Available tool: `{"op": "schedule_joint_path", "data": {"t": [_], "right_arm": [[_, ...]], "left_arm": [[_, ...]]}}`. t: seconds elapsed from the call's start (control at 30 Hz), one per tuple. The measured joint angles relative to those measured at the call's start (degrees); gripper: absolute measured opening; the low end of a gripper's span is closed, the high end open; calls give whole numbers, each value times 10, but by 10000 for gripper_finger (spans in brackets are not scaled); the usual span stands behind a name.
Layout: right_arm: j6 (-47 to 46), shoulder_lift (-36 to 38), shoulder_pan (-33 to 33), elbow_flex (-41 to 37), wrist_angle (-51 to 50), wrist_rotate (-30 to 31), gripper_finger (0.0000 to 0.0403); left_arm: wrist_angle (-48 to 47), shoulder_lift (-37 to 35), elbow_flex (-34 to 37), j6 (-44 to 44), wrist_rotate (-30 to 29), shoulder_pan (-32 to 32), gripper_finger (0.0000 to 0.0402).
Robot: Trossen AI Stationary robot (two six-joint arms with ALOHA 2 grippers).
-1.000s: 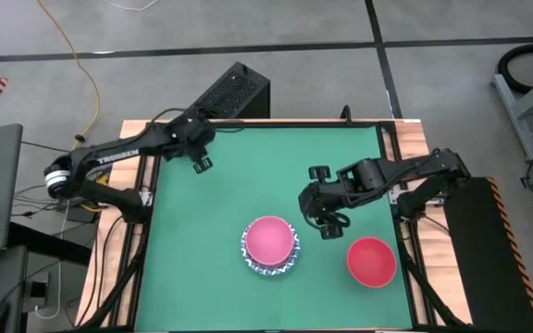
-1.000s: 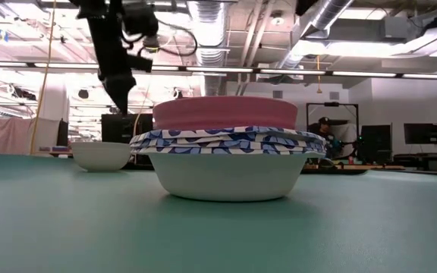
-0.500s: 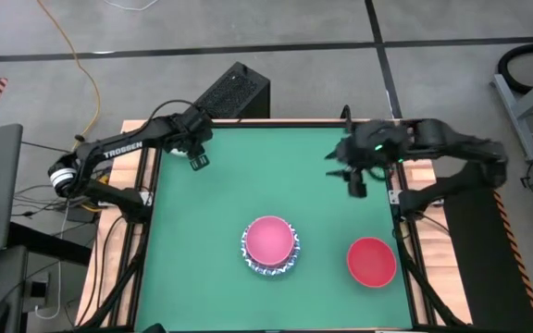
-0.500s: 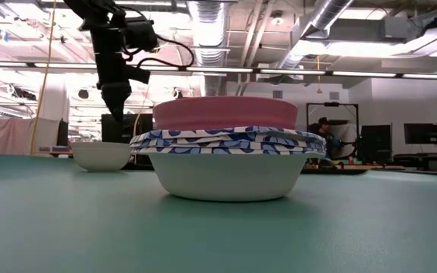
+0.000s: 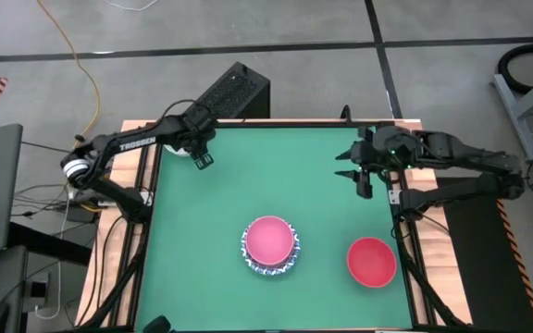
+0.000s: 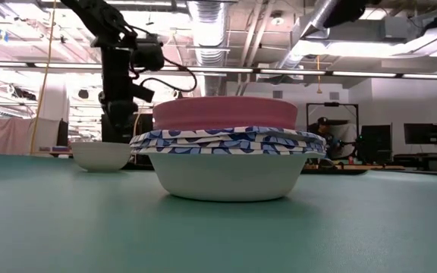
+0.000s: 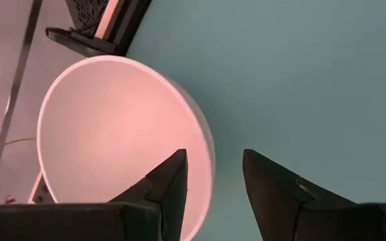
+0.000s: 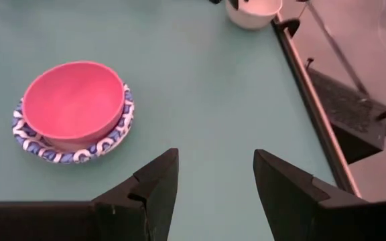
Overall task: Nest bowls inside each other
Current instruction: Stack the white bowl on top of the pink bowl
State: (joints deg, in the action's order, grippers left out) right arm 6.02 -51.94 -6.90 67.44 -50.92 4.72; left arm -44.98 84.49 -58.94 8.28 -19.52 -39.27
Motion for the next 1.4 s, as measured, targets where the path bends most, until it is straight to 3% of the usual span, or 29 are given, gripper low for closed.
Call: {"op": "schedule_joint_path", "data": {"t": [0.2, 0.5, 0.63, 0.8, 1.23, 1.4], "right_arm": [[-2, -1, 0, -18, 2, -6, 217], [-12, -1, 0, -24, 4, -7, 217], [-18, -1, 1, -24, 3, -7, 217], [-29, -1, 1, -24, 3, -7, 217], [-30, -1, 1, -24, 3, -7, 217], [-30, -1, 1, -24, 3, -7, 217]], "left_arm": [[15, 34, 0, 6, -40, 0, 135], [23, 89, 0, 16, -8, -13, 130], [24, 104, 0, 11, 17, -31, 94], [31, 104, 0, 16, 11, -46, 11], [19, 101, -2, 31, 14, -19, 0], [6, 71, -2, 32, 52, 24, 0]]}}
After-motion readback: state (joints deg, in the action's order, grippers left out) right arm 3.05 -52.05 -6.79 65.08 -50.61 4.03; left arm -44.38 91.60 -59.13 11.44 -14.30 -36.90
